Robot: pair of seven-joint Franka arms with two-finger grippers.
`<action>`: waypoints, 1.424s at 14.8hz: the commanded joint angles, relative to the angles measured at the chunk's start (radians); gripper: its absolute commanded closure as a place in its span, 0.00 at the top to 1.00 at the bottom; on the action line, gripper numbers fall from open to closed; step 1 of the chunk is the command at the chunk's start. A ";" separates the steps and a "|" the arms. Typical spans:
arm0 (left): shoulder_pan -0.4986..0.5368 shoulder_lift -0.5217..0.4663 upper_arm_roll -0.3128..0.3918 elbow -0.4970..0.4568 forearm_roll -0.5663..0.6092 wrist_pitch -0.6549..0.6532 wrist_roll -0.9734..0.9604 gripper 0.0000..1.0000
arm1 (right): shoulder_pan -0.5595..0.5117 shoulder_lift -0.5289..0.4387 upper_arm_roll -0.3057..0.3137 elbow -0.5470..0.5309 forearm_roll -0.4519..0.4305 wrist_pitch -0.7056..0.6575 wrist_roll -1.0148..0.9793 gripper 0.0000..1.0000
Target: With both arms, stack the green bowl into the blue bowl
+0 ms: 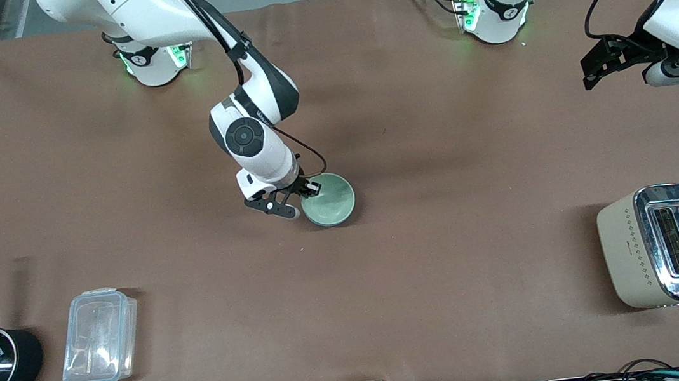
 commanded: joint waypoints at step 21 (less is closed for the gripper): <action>-0.011 0.042 0.005 0.051 -0.001 0.041 0.006 1.00 | -0.535 -0.509 -0.120 0.235 -0.248 -0.771 -0.579 1.00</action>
